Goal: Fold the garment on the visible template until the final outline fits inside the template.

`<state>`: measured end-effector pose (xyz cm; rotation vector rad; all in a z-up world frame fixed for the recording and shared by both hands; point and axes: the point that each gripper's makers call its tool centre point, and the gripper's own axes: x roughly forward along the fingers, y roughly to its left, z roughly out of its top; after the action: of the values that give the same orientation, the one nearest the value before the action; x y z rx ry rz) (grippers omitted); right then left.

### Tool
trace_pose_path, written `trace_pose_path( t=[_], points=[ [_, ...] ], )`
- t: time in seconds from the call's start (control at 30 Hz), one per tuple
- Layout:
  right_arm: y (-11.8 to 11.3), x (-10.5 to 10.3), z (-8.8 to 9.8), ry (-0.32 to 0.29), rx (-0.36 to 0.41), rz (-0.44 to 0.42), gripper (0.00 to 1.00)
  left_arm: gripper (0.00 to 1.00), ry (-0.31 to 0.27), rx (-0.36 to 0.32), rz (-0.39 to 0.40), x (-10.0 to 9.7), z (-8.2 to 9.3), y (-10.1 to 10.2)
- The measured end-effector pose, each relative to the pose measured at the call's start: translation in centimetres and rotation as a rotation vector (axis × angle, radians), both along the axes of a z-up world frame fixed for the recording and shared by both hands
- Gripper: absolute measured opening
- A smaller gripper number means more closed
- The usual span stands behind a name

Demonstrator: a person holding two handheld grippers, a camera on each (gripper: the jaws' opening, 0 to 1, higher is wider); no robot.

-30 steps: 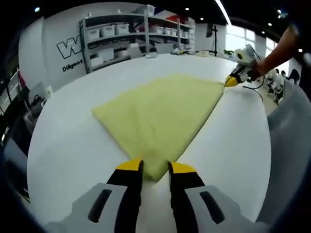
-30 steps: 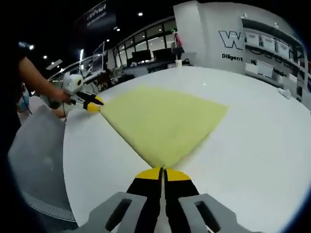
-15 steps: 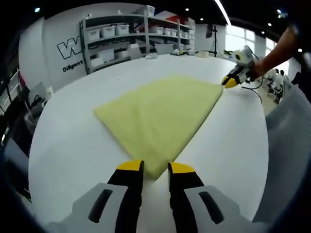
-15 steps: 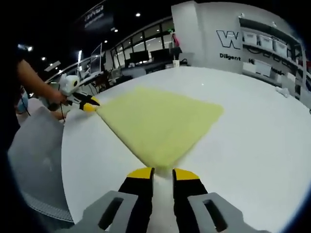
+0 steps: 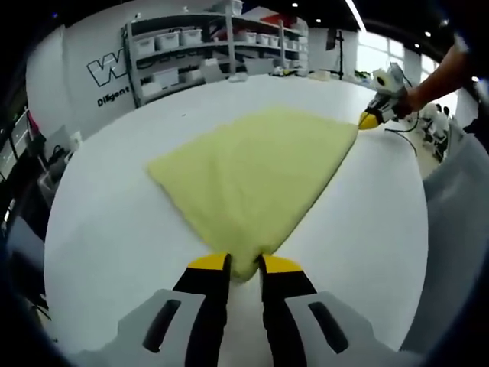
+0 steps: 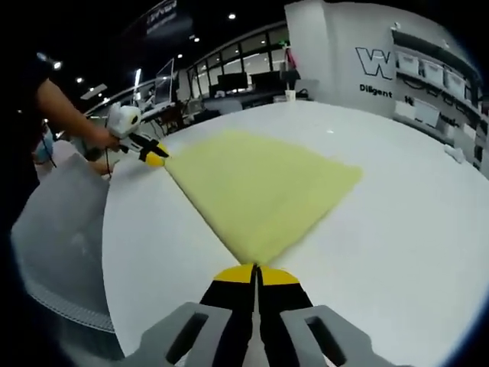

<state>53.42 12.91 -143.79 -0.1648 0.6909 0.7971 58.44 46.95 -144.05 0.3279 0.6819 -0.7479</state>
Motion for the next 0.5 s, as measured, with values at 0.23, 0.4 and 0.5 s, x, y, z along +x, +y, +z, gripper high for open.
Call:
trace_pose_path(
  t=[0.23,0.4,0.5],
  points=[
    [0.0,-0.4,-0.5,-0.014,-0.063,0.05,0.0,0.14,-0.009,0.007,-0.025,-0.3,0.0,-0.2],
    [0.0,-0.8,0.2,-0.007,-0.051,0.04,0.0,0.15,-0.013,0.021,-0.047,-0.8,0.0,0.6],
    [0.0,-1.4,0.0,0.012,-0.047,0.043,0.06,0.17,-0.023,0.003,-0.034,-0.8,0.3,1.2]
  ],
)
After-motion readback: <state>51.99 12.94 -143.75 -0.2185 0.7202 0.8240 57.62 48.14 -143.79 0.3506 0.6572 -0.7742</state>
